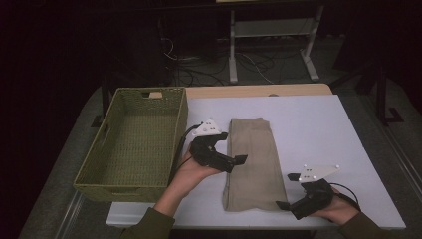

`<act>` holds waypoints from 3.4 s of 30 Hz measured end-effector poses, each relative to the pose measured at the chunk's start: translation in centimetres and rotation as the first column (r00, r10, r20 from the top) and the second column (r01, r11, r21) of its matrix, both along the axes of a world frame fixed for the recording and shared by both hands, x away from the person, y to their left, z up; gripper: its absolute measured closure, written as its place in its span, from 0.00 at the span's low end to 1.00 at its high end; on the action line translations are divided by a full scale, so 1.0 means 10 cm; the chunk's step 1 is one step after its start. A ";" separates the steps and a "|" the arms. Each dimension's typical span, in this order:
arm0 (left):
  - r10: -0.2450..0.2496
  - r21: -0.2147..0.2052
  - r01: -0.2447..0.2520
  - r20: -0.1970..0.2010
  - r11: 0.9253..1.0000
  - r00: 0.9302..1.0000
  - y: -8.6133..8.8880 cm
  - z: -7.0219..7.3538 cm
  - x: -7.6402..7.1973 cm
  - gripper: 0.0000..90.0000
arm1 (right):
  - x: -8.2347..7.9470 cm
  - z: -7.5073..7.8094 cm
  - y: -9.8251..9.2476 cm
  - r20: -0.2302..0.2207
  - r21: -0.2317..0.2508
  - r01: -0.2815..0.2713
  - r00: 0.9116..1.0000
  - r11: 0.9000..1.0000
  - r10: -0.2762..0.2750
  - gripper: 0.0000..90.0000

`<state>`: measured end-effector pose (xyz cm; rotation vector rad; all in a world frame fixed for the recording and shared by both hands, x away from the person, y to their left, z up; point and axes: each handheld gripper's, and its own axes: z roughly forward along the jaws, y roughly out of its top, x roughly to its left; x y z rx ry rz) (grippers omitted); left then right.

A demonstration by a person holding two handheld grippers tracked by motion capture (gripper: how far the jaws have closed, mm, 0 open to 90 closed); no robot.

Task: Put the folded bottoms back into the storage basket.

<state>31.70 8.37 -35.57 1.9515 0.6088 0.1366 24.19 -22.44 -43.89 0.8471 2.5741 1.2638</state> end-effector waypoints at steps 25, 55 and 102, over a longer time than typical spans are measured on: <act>0.169 0.081 -0.167 -0.023 0.983 0.985 -0.12 -0.61 0.29 0.08 | 0.00 -0.02 0.01 -0.006 0.005 -0.002 1.000 1.000 0.002 0.01; 0.341 0.145 -0.336 -0.012 0.931 0.940 -0.16 -0.74 1.15 0.42 | 0.01 -0.03 -0.02 -0.006 0.011 0.002 1.000 1.000 -0.002 0.01; 0.261 0.201 -0.237 -0.105 0.951 0.959 -0.34 -1.02 1.69 0.83 | -0.06 -0.04 -0.08 -0.015 0.006 -0.008 1.000 1.000 0.008 0.10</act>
